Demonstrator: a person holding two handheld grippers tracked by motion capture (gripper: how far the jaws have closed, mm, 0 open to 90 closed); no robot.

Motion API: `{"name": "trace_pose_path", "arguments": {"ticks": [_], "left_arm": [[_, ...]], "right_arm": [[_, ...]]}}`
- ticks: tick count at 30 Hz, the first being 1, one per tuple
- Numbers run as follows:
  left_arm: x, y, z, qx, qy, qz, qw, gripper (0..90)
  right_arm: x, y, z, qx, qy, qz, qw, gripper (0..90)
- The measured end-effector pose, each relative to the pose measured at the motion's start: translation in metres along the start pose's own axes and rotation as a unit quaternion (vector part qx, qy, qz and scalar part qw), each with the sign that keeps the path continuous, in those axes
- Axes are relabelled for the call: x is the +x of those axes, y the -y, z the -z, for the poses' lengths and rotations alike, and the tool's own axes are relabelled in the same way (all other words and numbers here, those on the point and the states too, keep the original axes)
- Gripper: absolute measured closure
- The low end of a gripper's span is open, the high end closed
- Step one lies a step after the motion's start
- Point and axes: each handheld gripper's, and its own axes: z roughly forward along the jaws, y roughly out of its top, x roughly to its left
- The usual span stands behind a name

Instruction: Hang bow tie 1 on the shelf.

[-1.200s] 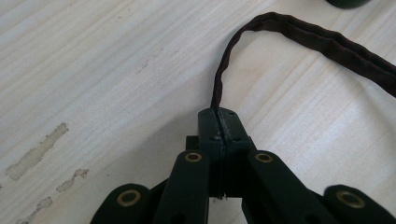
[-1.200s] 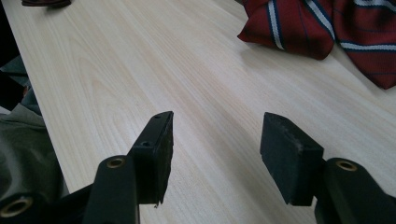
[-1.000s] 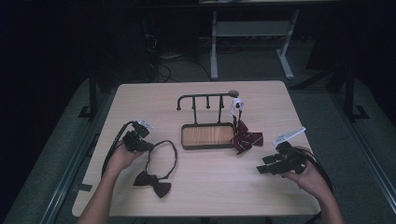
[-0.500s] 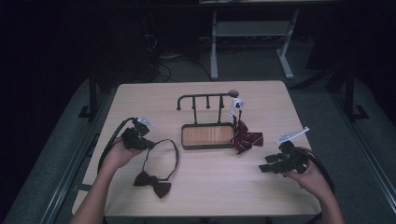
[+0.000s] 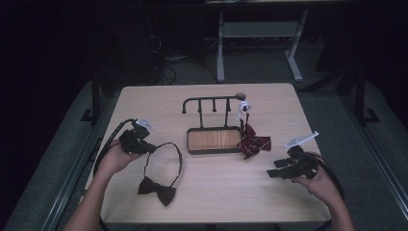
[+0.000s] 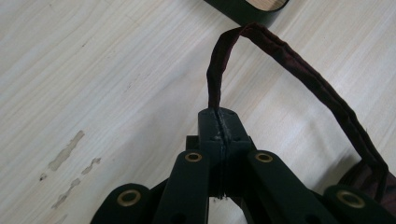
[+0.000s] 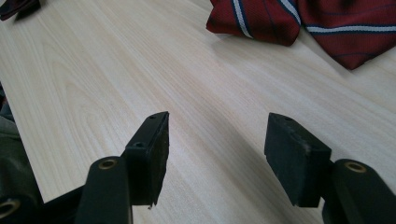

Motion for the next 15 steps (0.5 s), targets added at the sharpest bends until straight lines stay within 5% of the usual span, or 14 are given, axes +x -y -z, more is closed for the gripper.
{"name": "trace_pose_path", "arguments": {"ticks": [15], "left_arm": [[-0.007,-0.003,0.029,-0.017,0.011,-0.024,0.9995,89.8]], "right_arm": [[0.001,0.001,0.000,0.002,0.002,0.001,1.0000,40.1]]}}
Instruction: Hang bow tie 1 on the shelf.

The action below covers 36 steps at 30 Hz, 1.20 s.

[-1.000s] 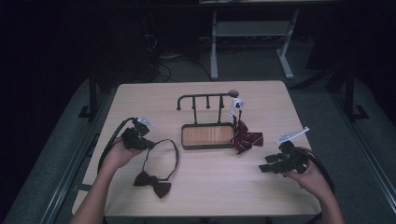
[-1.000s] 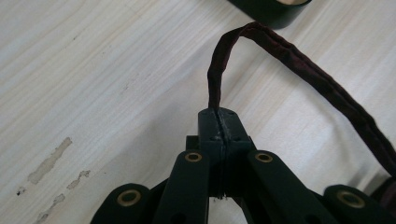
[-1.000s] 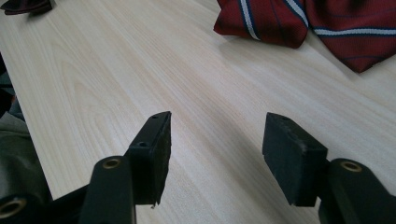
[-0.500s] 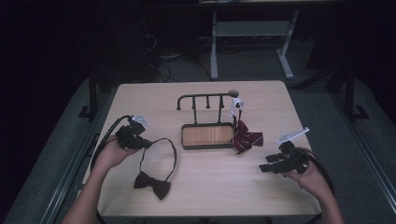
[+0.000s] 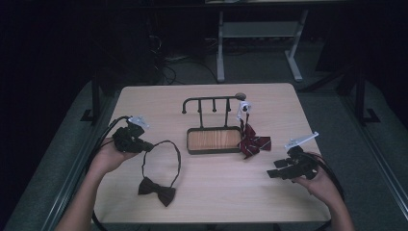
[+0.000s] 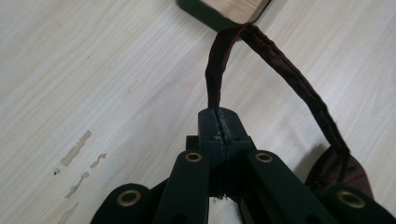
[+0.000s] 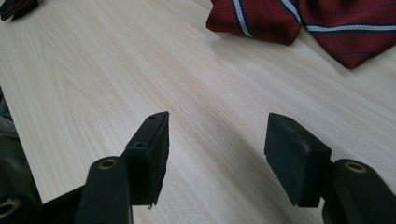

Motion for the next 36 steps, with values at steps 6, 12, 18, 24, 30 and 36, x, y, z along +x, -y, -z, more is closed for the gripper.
{"name": "trace_pose_path", "arguments": {"ticks": [6,12,18,24,30,36], "left_arm": [[-0.004,-0.005,0.005,0.007,0.000,-0.011,0.9999,89.8],[-0.008,-0.010,0.011,0.004,0.001,-0.016,0.9999,89.8],[-0.011,-0.015,0.020,0.000,0.002,-0.024,0.9997,89.8],[-0.016,-0.023,0.026,0.000,0.001,-0.035,0.9994,89.8],[-0.018,-0.031,0.031,0.000,0.001,-0.039,0.9993,89.8],[-0.022,-0.040,0.038,-0.004,-0.002,-0.050,0.9988,89.8]], "right_arm": [[0.001,0.000,0.001,-0.001,-0.003,0.003,1.0000,40.1],[0.001,0.000,0.001,0.000,-0.003,0.004,1.0000,40.1],[0.001,0.001,0.001,0.000,-0.002,0.004,1.0000,40.1],[0.001,0.001,0.001,0.000,-0.003,0.004,1.0000,40.1],[0.002,0.000,0.000,0.002,-0.005,0.007,1.0000,40.1],[0.002,0.000,0.001,0.000,-0.005,0.005,1.0000,40.1]]}}
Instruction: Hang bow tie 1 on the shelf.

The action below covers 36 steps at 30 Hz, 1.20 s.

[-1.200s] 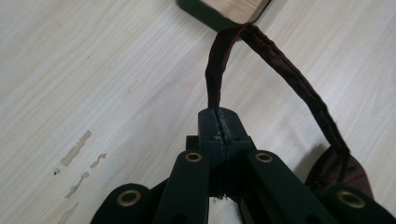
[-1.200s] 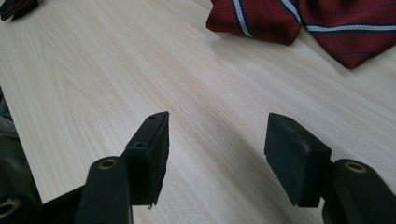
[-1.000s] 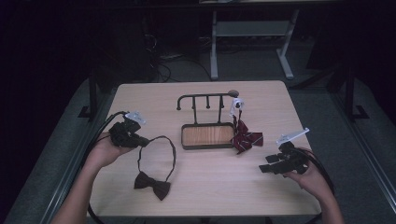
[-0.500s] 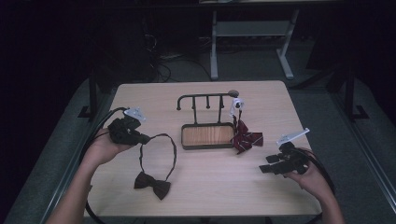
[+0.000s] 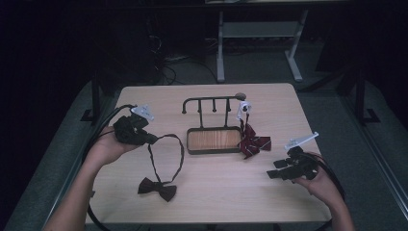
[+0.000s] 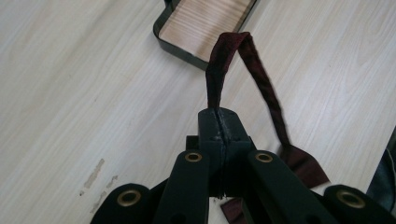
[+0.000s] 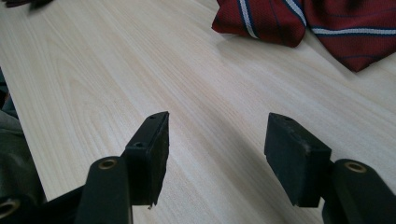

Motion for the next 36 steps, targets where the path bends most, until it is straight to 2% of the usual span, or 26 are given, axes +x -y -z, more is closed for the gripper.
{"name": "trace_pose_path", "arguments": {"ticks": [14,36], "left_arm": [[-0.002,-0.019,0.013,-0.001,-0.014,-0.019,0.9997,89.8],[0.005,-0.057,0.017,-0.001,-0.024,-0.023,0.9994,89.8]], "right_arm": [[0.000,-0.001,-0.001,0.001,-0.001,0.003,1.0000,40.1],[-0.001,0.000,0.004,-0.005,-0.001,0.000,1.0000,40.1]]}}
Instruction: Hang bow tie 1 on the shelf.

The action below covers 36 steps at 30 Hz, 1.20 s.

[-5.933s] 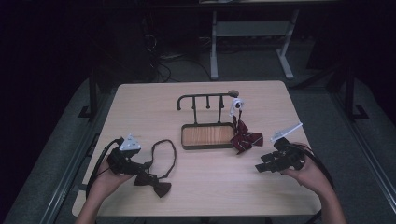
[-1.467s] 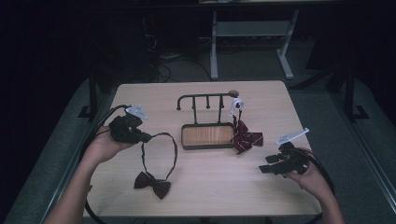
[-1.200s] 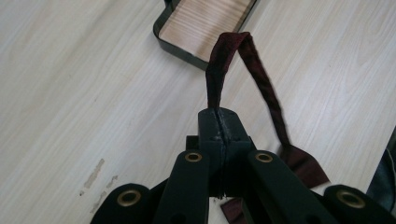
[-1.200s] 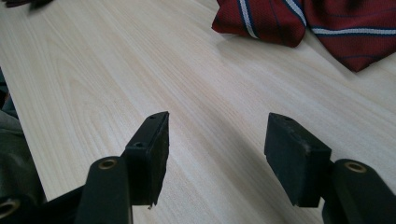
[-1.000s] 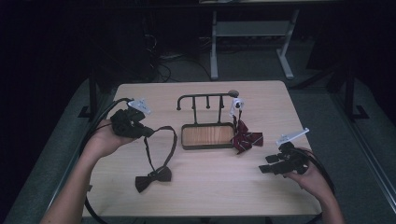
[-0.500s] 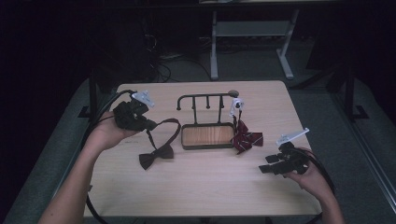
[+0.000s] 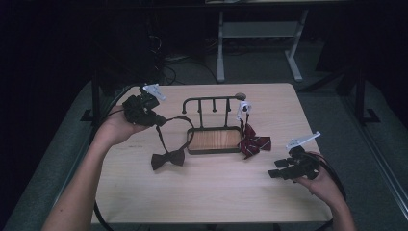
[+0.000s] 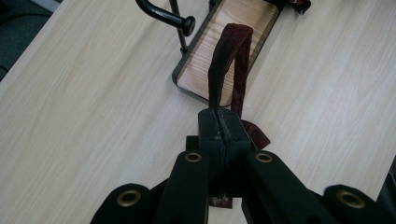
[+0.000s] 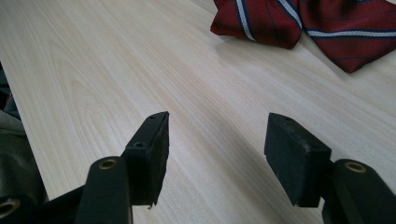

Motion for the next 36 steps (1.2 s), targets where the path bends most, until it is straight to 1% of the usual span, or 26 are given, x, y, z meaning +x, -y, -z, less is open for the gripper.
{"name": "trace_pose_path", "arguments": {"ticks": [3,5,8,13,17,18,22,23,24,27,28,30,31,32,34,35,36], "left_arm": [[0.002,-0.003,0.001,0.001,-0.002,0.001,1.0000,89.8],[0.004,-0.005,0.002,-0.005,-0.002,0.002,1.0000,89.8],[0.004,-0.008,0.004,-0.013,-0.009,0.002,0.9999,89.8],[0.007,-0.013,0.006,-0.013,-0.013,0.002,0.9998,89.8],[0.011,-0.017,0.005,-0.008,-0.010,0.001,0.9999,89.8],[0.011,-0.018,0.005,-0.008,-0.011,0.004,0.9999,89.8],[0.015,-0.023,0.002,-0.004,-0.013,0.004,0.9999,89.8],[0.016,-0.024,0.002,0.002,-0.015,0.002,0.9999,89.8],[0.017,-0.025,0.001,0.005,-0.017,0.006,0.9998,89.8],[0.023,-0.028,0.001,0.006,-0.018,0.012,0.9997,89.8],[0.025,-0.028,0.001,0.000,-0.018,0.015,0.9997,89.8],[0.027,-0.029,0.001,-0.002,-0.020,0.018,0.9996,89.8],[0.029,-0.029,0.001,0.002,-0.023,0.019,0.9995,89.7],[0.031,-0.029,0.000,0.002,-0.025,0.024,0.9994,89.8],[0.034,-0.029,-0.001,0.005,-0.025,0.028,0.9993,89.7],[0.035,-0.029,-0.002,0.005,-0.024,0.034,0.9991,89.7],[0.036,-0.029,-0.003,0.006,-0.023,0.035,0.9991,89.7]], "right_arm": [[0.000,0.000,0.001,-0.002,0.001,0.002,1.0000,40.1],[0.000,0.000,0.001,-0.001,0.001,0.001,1.0000,40.1],[-0.001,0.000,0.001,-0.001,0.000,0.000,1.0000,40.1],[0.000,0.001,0.002,-0.002,0.000,0.002,1.0000,40.1],[0.001,0.000,0.002,-0.001,-0.002,0.007,1.0000,40.1],[0.001,0.000,0.002,-0.001,-0.003,0.007,1.0000,40.1],[0.000,0.000,0.002,-0.001,0.000,0.007,1.0000,40.1],[0.000,0.000,0.002,-0.001,0.001,0.007,1.0000,40.2],[0.001,-0.001,0.002,-0.001,0.000,0.006,1.0000,40.1],[0.001,-0.002,0.001,0.000,0.001,0.010,0.9999,40.1],[0.001,-0.002,0.001,0.001,0.001,0.011,0.9999,40.1],[0.000,-0.003,0.001,0.000,0.001,0.012,0.9999,40.1],[0.000,-0.003,0.001,0.000,0.001,0.011,0.9999,40.1],[0.000,-0.003,0.001,0.000,0.000,0.011,0.9999,40.1],[0.000,-0.003,0.000,0.002,-0.001,0.013,0.9999,40.1],[0.001,-0.003,0.000,0.002,-0.001,0.014,0.9999,40.1],[0.001,-0.003,0.000,0.003,-0.001,0.015,0.9999,40.1]]}}
